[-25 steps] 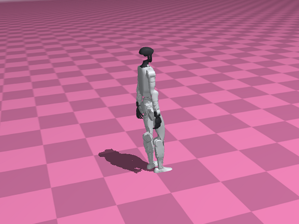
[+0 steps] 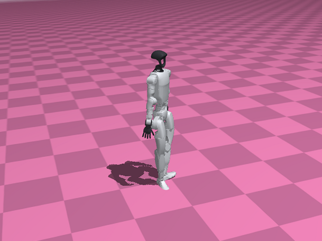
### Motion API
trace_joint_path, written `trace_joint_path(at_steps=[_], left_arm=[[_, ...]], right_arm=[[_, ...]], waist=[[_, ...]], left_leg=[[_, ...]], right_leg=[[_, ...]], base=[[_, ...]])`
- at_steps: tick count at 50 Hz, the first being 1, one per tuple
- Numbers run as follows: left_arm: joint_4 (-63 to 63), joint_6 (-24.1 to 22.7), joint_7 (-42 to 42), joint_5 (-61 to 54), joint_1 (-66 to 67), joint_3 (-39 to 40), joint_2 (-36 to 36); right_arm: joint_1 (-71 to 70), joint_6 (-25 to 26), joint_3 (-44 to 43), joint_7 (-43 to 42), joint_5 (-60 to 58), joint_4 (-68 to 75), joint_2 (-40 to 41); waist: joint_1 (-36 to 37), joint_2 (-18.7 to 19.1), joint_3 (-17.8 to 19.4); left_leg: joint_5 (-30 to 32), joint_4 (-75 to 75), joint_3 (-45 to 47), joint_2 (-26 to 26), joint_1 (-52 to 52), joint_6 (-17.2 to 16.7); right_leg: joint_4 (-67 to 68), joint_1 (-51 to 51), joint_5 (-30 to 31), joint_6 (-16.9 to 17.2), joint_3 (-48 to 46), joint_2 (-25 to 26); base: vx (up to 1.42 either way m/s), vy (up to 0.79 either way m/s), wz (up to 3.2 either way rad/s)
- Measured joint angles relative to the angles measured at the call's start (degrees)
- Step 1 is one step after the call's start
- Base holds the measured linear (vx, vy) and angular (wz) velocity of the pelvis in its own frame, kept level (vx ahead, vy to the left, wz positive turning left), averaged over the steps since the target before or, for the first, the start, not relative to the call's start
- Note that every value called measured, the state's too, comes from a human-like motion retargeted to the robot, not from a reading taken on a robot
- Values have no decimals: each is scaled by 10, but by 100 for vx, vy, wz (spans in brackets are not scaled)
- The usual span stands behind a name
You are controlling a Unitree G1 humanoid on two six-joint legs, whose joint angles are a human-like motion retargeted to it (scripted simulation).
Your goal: In place motions
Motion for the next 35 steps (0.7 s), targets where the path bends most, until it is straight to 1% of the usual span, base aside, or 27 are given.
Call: trace_joint_path(at_steps=[3, 5, 7, 10, 12, 13, 15, 17, 18, 20, 22, 23, 24, 28, 30, 32, 35], left_arm=[[-10, -8, 12, -17, -7, -4, -10], [-18, -15, 1, -30, -13, -6, -10], [-24, -11, -14, -25, -18, -7, -7], [-32, -4, -12, -12, -26, -13, 0], [-36, -5, -5, -14, -27, -20, 4], [-38, -5, -5, -15, -26, -21, 5], [-42, -6, -6, -15, -23, -19, 5], [-41, -7, -6, -22, -23, -24, 6], [-39, -8, -4, -26, -25, -26, 7], [-31, -8, 1, -30, -29, -25, 5], [-23, -6, 1, -33, -30, -20, -2], [-19, -5, -1, -35, -31, -16, -7], [-17, -5, -2, -37, -31, -13, -11], [-16, -9, -5, -36, -25, -13, -24], [-12, -9, -4, -28, -22, -19, -27], [-6, -8, -4, -21, -19, -25, -28], [-2, -5, -7, -12, -15, -31, -28]], right_arm=[[7, -4, -5, -1, -3, -13, 1], [4, -5, 4, 1, -4, -19, 3], [0, -2, 11, 8, -8, -22, 7], [-6, 0, 15, 24, -7, -28, 15], [-4, -3, 18, 36, -8, -35, 19], [-3, -3, 21, 40, -13, -38, 21], [-4, -4, 31, 43, -26, -45, 24], [-7, -6, 31, 44, -39, -49, 24], [-11, -7, 32, 46, -44, -51, 23], [-18, -9, 36, 49, -51, -54, 18], [-25, -9, 39, 47, -54, -55, 13], [-29, -8, 39, 45, -55, -55, 9], [-33, -7, 39, 42, -53, -54, 6], [-46, -6, 31, 37, -39, -50, -5], [-47, -4, 24, 35, -34, -48, -9], [-47, -3, 18, 31, -31, -46, -12], [-45, -1, 16, 23, -28, -39, -14]], waist=[[-9, 8, -6], [-16, 10, -7], [-30, 11, -4], [-40, 5, 5], [-62, -5, 6], [-71, -13, 3], [-40, -33, -5], [-27, -52, -2], [-19, -56, 0], [-7, -57, 7], [8, -56, 15], [15, -55, 21], [21, -55, 25], [38, -53, 40], [42, -46, 41], [39, -37, 38], [31, -20, 36]], left_leg=[[-2, -3, 13, 3, 7, -7], [-4, -1, 30, 6, 13, -13], [-5, 7, 34, 10, 20, -17], [-6, 26, 41, 15, 36, -18], [-1, 61, 10, 21, 36, -10], [1, 90, -7, 29, 31, -1], [7, 160, -1, 47, 21, 25], [-3, 267, -55, 75, -18, 80], [-11, 322, -90, 91, -43, 108], [-17, 399, -173, 103, -89, 134], [-9, 425, -257, 80, -122, 137], [-3, 427, -297, 61, -134, 134], [1, 426, -324, 46, -141, 135], [6, 390, -380, 5, -149, 149], [12, 351, -411, -15, -151, 146], [26, 293, -443, -30, -148, 133], [59, 171, -461, -37, -123, 99]], right_leg=[[-2, -10, 4, -1, 18, 7], [-2, -17, 3, -7, 37, 13], [-1, -17, 2, -11, 49, 15], [-1, -11, 1, -13, 66, 14], [-11, -4, 5, -19, 55, 10], [-16, -2, 9, -20, 53, 4], [-8, -9, 10, -15, 103, -17], [-6, -13, 17, -17, 127, -32], [-6, -15, 20, -19, 141, -34], [-9, -17, 27, -25, 165, -28], [-8, -19, 33, -30, 197, -22], [-7, -21, 36, -33, 216, -19], [-5, -22, 39, -34, 232, -19], [2, -27, 45, -36, 288, -15], [2, -28, 47, -36, 308, -8], [2, -31, 49, -37, 319, 1], [2, -30, 50, -39, 326, 20]], base=[[-7, -14, -65], [-6, -16, -76], [-6, -13, -54], [-7, -13, -33], [0, -17, 30], [2, -18, -25], [-1, -21, -138], [-4, -16, -118], [-5, -12, -107], [-5, -10, -115], [-5, -4, -143], [-5, 0, -155], [-5, 3, -149], [1, 2, -125], [7, 2, -91], [6, 4, -66], [10, 5, -59]])
